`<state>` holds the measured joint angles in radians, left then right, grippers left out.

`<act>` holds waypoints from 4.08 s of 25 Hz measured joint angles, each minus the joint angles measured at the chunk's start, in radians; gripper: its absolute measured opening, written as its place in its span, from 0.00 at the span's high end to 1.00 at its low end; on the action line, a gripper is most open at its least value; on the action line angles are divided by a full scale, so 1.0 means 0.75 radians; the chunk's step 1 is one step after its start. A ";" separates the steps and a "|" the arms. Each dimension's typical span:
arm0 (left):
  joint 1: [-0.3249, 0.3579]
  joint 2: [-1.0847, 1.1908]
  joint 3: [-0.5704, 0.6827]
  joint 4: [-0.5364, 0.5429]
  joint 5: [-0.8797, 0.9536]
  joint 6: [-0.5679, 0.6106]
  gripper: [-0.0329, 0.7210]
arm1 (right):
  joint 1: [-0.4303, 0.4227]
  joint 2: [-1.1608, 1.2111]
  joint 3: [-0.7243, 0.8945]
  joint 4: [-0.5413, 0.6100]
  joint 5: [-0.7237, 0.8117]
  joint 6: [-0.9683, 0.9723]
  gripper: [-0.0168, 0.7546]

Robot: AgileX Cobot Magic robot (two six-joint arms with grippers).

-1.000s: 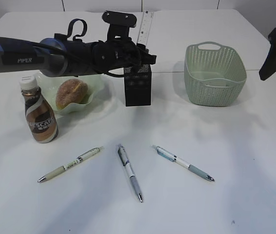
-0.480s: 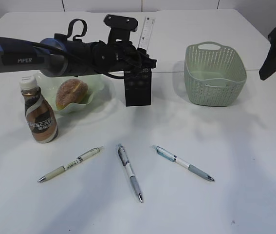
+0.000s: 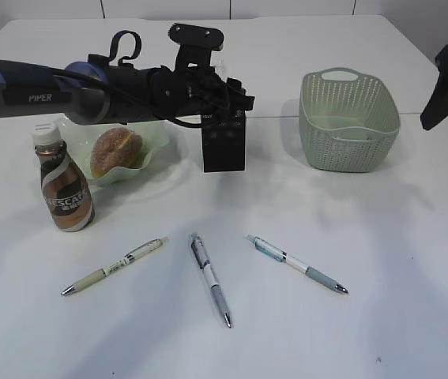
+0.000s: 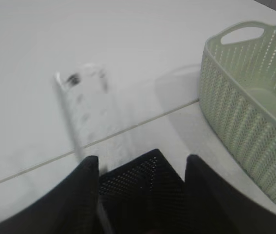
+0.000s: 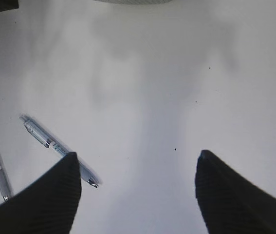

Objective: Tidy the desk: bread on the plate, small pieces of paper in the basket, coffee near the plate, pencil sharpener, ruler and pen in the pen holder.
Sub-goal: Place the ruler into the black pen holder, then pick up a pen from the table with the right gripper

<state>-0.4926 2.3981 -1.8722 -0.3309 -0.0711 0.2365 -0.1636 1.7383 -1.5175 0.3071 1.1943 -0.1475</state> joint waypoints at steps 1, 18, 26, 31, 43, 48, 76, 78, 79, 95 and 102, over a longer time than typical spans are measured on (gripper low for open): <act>0.000 0.000 0.000 0.000 0.000 0.000 0.41 | 0.000 0.000 0.000 0.000 0.000 0.000 0.24; 0.005 -0.099 0.000 0.002 0.007 0.000 0.39 | 0.000 0.000 0.000 0.000 0.000 -0.043 0.24; 0.057 -0.200 -0.002 0.005 0.176 0.000 0.39 | 0.000 0.000 0.000 0.000 0.020 -0.051 0.24; 0.097 -0.263 -0.002 0.030 0.287 0.000 0.39 | 0.000 0.000 0.000 0.006 0.035 -0.056 0.24; 0.145 -0.391 -0.002 0.257 0.695 -0.027 0.39 | 0.003 0.000 0.000 0.067 0.037 -0.119 0.24; 0.205 -0.468 -0.002 0.265 0.940 -0.109 0.40 | 0.003 0.000 0.000 0.096 0.037 -0.145 0.24; 0.419 -0.875 -0.006 0.441 1.755 -0.315 0.42 | 0.521 0.007 0.000 -0.121 0.040 -0.263 0.24; 0.419 -0.882 -0.006 0.441 1.755 -0.315 0.42 | 0.549 0.034 0.000 -0.127 0.040 -0.290 0.24; 0.419 -0.884 -0.006 0.441 1.757 -0.315 0.42 | 0.549 0.034 0.000 -0.127 0.040 -0.290 0.24; 0.419 -0.898 -0.006 0.464 1.760 -0.315 0.42 | 0.701 0.398 -0.002 -0.213 0.026 -0.403 0.24; 0.419 -0.898 -0.006 0.474 1.760 -0.315 0.42 | 0.703 0.457 -0.002 -0.303 -0.081 -0.415 0.24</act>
<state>-0.1781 1.7245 -1.8768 0.0246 1.2487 0.0000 0.3638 2.0811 -1.5190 0.0801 1.1336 -0.4588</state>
